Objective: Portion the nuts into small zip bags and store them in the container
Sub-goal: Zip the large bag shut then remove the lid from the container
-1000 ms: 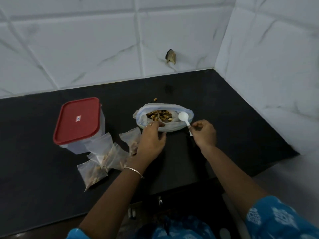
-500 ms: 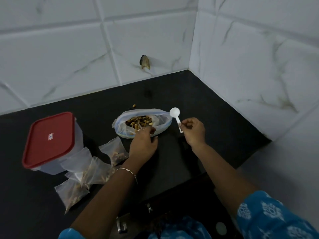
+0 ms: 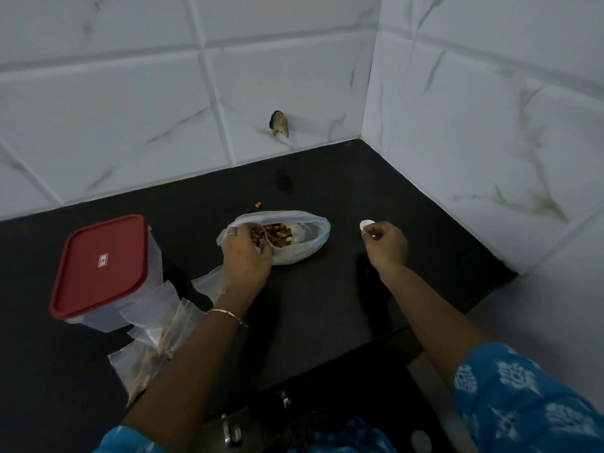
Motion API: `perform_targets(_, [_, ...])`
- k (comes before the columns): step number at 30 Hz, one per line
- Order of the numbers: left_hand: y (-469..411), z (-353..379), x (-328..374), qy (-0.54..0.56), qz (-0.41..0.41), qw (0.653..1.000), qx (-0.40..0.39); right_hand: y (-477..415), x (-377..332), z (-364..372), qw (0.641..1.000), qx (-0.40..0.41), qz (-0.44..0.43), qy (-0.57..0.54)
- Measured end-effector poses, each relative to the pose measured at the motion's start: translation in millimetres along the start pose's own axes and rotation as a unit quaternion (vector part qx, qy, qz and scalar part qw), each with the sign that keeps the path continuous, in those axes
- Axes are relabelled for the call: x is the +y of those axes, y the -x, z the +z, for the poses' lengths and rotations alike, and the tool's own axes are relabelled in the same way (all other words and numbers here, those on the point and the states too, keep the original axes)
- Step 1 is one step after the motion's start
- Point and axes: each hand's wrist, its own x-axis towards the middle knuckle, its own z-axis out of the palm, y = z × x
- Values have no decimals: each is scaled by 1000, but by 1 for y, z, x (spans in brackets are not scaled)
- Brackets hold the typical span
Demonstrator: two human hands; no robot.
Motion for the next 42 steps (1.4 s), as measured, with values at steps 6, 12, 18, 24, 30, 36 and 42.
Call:
perform_targets(6, [-35, -27, -23, -49, -122, 991, -38, 0, -27, 35, 980, -167, 61, -87])
perform_targets(12, [-44, -35, -31, -19, -180, 977, -113, -2, -42, 57, 942, -245, 152, -174])
perform_targets(18, [-52, -44, -40, 18, -187, 981, -43, -7, -59, 57, 928, -231, 160, -245])
perform_targets(24, [-69, -57, -28, 82, -185, 979, -14, -10, -85, 43, 910, -297, 120, -263])
perform_targets(30, [-84, -69, -22, 179, -242, 952, -50, -13, -107, 49, 909, -314, 159, -222])
perform_targets(36, [-89, -91, -15, 439, -359, 820, -78, -14, -130, 44, 862, -337, 188, -329])
perform_targets(42, [-97, -113, -15, 481, -346, 800, -98, -19, -158, 33, 839, -353, 176, -376])
